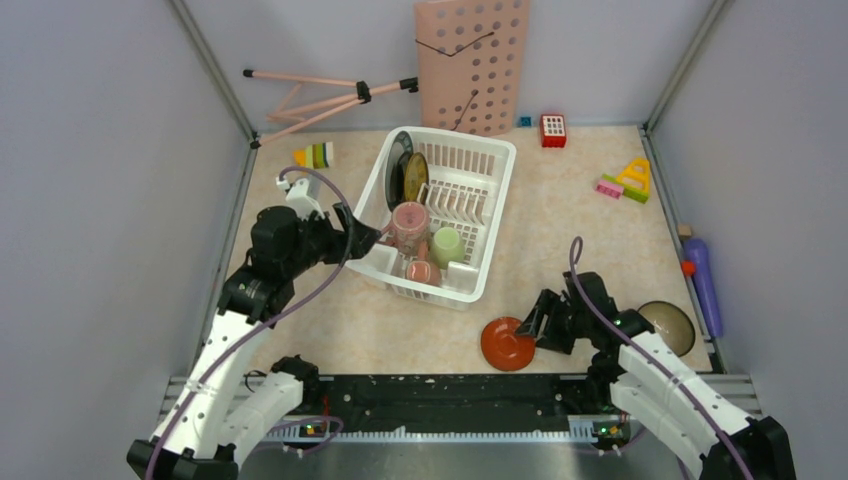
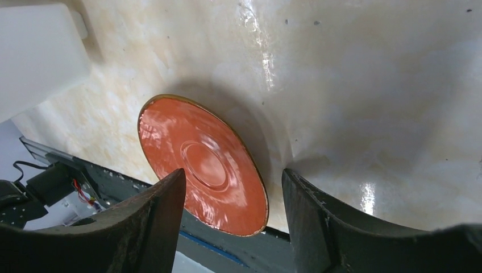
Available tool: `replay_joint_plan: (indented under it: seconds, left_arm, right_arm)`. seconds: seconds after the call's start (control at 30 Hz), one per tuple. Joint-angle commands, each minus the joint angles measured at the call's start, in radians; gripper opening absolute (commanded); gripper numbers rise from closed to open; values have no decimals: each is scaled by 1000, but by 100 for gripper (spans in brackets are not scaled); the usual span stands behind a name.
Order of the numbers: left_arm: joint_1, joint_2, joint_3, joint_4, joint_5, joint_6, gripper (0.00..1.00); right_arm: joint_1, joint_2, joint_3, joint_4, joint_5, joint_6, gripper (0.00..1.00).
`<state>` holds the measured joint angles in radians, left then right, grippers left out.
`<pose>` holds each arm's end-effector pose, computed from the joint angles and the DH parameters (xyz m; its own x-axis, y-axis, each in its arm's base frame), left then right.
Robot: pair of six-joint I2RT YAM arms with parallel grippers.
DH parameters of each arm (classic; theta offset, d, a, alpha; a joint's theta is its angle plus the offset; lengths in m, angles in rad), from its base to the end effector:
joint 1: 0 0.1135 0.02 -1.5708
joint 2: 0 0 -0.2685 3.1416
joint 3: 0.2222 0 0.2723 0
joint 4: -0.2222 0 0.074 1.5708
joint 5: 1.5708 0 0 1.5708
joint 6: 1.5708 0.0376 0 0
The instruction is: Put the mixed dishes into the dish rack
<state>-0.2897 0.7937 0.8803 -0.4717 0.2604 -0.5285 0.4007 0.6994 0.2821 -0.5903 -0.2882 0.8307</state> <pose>0.1826 -0.0645 0.3462 -0.5654 -0.3399 -0.7516 0.2543 0.7949 -0.5508 0.1251 0.0646 0.1405 -0.9044 0.3858 -0.1826 0.2285 0.7990 0.5563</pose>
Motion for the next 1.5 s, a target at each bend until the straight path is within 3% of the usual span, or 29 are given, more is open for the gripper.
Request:
replay_joint_plan:
  seconds: [0.0, 0.37, 0.47, 0.63, 0.93, 1.1, 1.23, 1.47]
  left_arm:
    - [-3, -12, 2, 42, -16, 7, 81]
    - [-3, 17, 4, 56, -16, 12, 81]
    - [-3, 23, 19, 37, -36, 26, 81]
    - [-2, 37, 23, 26, -39, 31, 82]
    - [-2, 74, 61, 41, 169, -12, 83]
    - [-2, 102, 56, 118, 327, -109, 83]
    - [-1, 122, 22, 256, 431, -208, 83]
    - [-2, 169, 18, 414, 537, -333, 78]
  right_arm:
    - [-5, 1, -2, -108, 20, -14, 62]
    - [-2, 89, -16, -9, 18, -19, 46]
    - [-2, 99, 4, 0, 27, -28, 34]
    - [-2, 74, 94, -59, 53, -53, 0]
    - [-2, 30, 422, -249, 131, -122, 0]
    - [-3, 46, 605, -276, 191, -165, 0]
    - [-2, 28, 683, -156, 174, -151, 0]
    - [-2, 57, 614, 258, -62, -52, 0]
